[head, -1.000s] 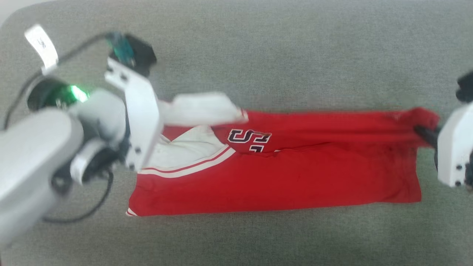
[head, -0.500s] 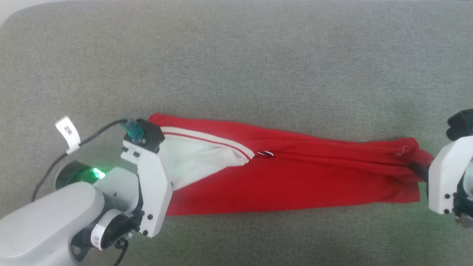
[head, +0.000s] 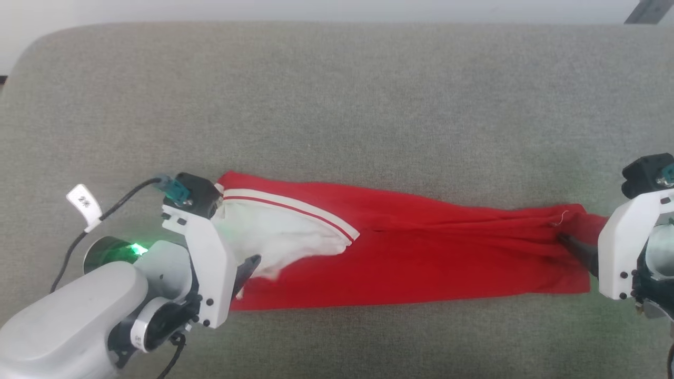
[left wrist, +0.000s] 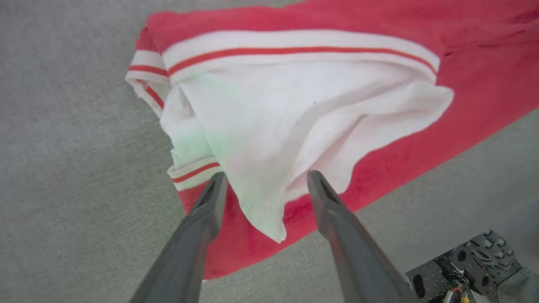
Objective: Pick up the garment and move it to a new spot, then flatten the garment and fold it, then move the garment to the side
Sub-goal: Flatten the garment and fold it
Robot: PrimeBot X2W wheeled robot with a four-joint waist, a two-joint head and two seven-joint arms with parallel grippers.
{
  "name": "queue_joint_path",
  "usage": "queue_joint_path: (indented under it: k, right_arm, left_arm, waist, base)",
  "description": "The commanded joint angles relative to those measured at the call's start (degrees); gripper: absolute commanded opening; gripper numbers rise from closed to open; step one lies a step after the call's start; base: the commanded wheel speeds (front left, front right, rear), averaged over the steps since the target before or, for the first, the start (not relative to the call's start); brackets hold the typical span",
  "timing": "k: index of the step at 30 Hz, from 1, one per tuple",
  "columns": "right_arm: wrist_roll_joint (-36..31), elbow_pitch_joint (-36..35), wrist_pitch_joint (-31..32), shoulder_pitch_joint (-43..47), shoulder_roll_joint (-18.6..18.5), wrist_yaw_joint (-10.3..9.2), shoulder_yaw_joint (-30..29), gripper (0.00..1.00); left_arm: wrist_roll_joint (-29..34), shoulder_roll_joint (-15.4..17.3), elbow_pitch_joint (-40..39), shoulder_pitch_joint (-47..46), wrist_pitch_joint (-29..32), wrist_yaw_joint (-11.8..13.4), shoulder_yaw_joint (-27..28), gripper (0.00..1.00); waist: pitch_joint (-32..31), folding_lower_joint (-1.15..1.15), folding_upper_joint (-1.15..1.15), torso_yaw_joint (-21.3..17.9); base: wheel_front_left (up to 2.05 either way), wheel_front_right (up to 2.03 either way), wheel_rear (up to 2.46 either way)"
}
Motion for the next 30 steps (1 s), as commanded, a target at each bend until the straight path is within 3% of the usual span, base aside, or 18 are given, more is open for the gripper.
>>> queue_joint_path:
  k: [1,9,15,22,25,29,30]
  right_arm:
    - [0.87,-0.49,-0.1,0.08,0.09,-0.05,-0.4,1.0]
    - [0.42,-1.25,1.9,0.92,1.08,-0.05,-4.18,1.0]
    - [0.5,2.11,3.3,0.11,1.58,-0.04,-6.72,1.0]
    - [1.3,8.99,3.49,-0.91,1.45,-0.04,-6.34,1.0]
    - [1.67,11.98,2.74,-1.37,1.23,-0.04,-5.56,1.0]
    - [2.3,16.11,2.73,-1.5,1.51,-0.03,-3.47,1.0]
    - [2.58,17.08,2.85,-1.5,1.62,-0.03,-3.02,0.65]
  left_arm:
    - [0.45,0.49,-0.64,1.36,-1.82,0.36,0.96,1.0]
    - [2.54,1.86,-2.93,3.8,-10.67,1.6,3.77,1.0]
    - [7.56,2.4,-2.43,7.09,-26.32,1.38,7.38,1.0]
    - [10.1,2.53,0.41,12.44,-41.78,3.82,11.62,1.0]
    - [10.52,2.01,1.64,14.95,-45.23,4.88,13.99,1.0]
    - [11.42,0.52,3.29,19.13,-46.63,4.52,18.47,1.0]
    - [12.18,-0.72,3.24,19.88,-46.73,4.21,20.68,1.0]
  waist:
    - [-0.97,0.0,0.0,0.29]
    - [-2.39,0.0,0.0,0.8]
    - [-2.2,0.0,0.0,2.52]
    - [-2.17,0.0,0.0,5.2]
    - [-2.19,0.0,0.0,6.43]
    - [-2.25,0.0,0.0,7.74]
    - [-2.24,0.0,0.0,8.05]
  base:
    - [0.0,0.0,0.0]
    - [0.0,0.0,0.0]
    - [0.0,0.0,0.0]
    - [0.0,0.0,0.0]
    - [0.0,0.0,0.0]
    - [0.0,0.0,0.0]
    - [0.0,0.0,0.0]
